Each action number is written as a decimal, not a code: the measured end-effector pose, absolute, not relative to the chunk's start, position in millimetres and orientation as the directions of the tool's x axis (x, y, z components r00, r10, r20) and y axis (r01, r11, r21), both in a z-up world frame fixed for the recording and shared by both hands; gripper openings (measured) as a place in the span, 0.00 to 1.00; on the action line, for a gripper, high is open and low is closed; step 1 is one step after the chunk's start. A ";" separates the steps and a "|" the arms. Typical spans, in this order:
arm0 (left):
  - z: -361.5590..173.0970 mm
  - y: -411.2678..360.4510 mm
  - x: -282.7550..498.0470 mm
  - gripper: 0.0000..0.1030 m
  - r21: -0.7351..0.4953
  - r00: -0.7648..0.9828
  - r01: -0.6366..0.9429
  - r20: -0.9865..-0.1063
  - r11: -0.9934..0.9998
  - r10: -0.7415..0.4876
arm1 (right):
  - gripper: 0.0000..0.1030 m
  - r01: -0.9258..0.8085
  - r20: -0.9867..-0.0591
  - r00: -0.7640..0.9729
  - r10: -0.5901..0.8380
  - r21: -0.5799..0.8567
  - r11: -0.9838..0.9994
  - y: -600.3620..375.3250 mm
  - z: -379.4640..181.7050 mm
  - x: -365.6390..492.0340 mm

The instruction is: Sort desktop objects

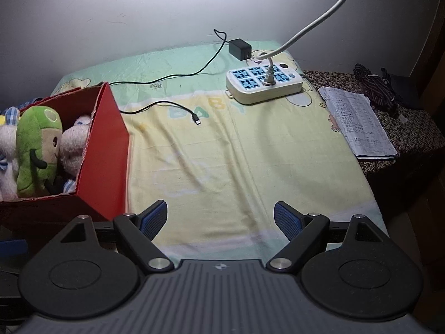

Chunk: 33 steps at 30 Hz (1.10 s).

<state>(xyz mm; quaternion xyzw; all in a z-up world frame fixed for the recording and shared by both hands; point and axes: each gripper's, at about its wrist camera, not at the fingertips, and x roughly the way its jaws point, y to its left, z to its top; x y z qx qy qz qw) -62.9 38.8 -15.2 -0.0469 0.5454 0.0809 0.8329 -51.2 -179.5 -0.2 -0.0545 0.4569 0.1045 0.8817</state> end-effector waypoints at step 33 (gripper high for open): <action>14.2 188.3 -100.0 0.97 0.084 0.411 -0.334 -0.883 0.939 0.225 | 0.84 -0.318 -0.767 0.604 0.214 0.015 0.948 -40.9 48.6 -108.4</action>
